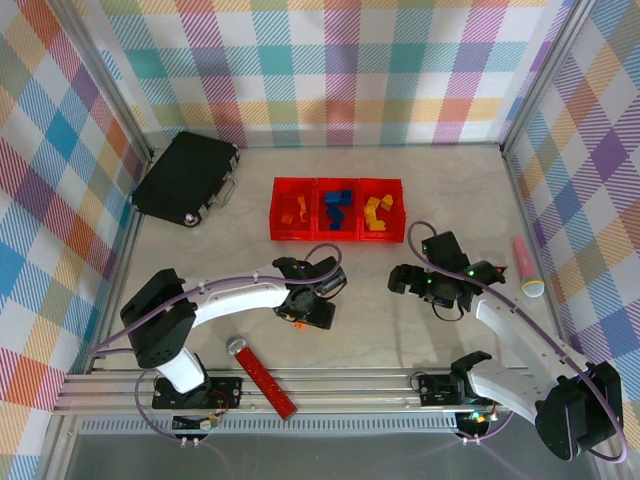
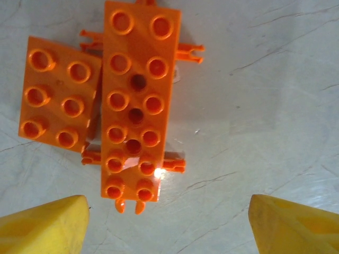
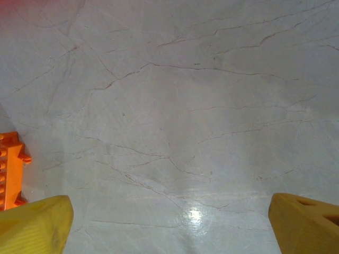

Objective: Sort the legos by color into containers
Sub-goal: Pick up the lego from the middle-left of the table.

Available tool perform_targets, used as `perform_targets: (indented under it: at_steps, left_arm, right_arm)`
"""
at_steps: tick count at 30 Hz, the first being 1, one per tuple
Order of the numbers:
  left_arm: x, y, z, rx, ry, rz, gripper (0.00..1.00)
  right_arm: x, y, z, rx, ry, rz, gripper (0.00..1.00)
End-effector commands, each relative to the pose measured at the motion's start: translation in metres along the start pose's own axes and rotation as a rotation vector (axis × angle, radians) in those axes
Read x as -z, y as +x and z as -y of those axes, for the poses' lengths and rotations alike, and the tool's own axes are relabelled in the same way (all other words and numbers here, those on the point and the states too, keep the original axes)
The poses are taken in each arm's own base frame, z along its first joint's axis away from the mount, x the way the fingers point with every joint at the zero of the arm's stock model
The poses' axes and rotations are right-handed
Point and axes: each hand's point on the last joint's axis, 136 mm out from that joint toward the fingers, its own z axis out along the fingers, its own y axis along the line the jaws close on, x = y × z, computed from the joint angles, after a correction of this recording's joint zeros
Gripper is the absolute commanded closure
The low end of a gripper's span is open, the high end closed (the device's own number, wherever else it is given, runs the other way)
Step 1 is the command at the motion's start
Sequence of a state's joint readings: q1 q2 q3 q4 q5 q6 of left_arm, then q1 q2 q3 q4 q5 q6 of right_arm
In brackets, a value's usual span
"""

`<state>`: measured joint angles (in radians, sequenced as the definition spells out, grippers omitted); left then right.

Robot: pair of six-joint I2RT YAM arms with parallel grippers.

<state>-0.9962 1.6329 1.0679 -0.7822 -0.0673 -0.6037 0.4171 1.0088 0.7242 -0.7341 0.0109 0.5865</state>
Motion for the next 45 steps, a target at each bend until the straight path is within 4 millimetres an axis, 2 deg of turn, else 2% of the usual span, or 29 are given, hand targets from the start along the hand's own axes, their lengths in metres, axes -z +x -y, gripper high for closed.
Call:
perform_targets:
  at_steps: [1, 9, 16, 29, 38, 45]
  left_arm:
    - [-0.008, 0.008, -0.010, 0.040, -0.017, -0.040, 0.22]
    - [-0.016, 0.003, 0.000, 0.037, 0.026, -0.045, 0.24]
    - [-0.024, 0.000, -0.004, 0.050, 0.013, -0.053, 0.26]
    - [-0.025, -0.015, 0.006, 0.021, 0.023, -0.032, 0.25]
    - [-0.036, -0.024, 0.012, 0.016, 0.002, -0.035, 0.37]
    - [-0.035, -0.032, 0.005, 0.004, -0.054, -0.009, 0.36]
  right_arm:
    - [0.003, 0.000, 0.002, -0.008, 0.004, 0.001, 0.05]
    - [0.005, 0.001, 0.003, -0.011, 0.008, 0.002, 0.05]
    - [0.008, 0.002, 0.006, -0.008, 0.018, 0.009, 0.05]
    - [0.010, 0.004, 0.008, -0.010, 0.021, 0.012, 0.05]
    - [0.012, 0.005, 0.012, -0.006, 0.032, 0.017, 0.05]
    - [0.012, 0.006, 0.013, -0.004, 0.036, 0.019, 0.04]
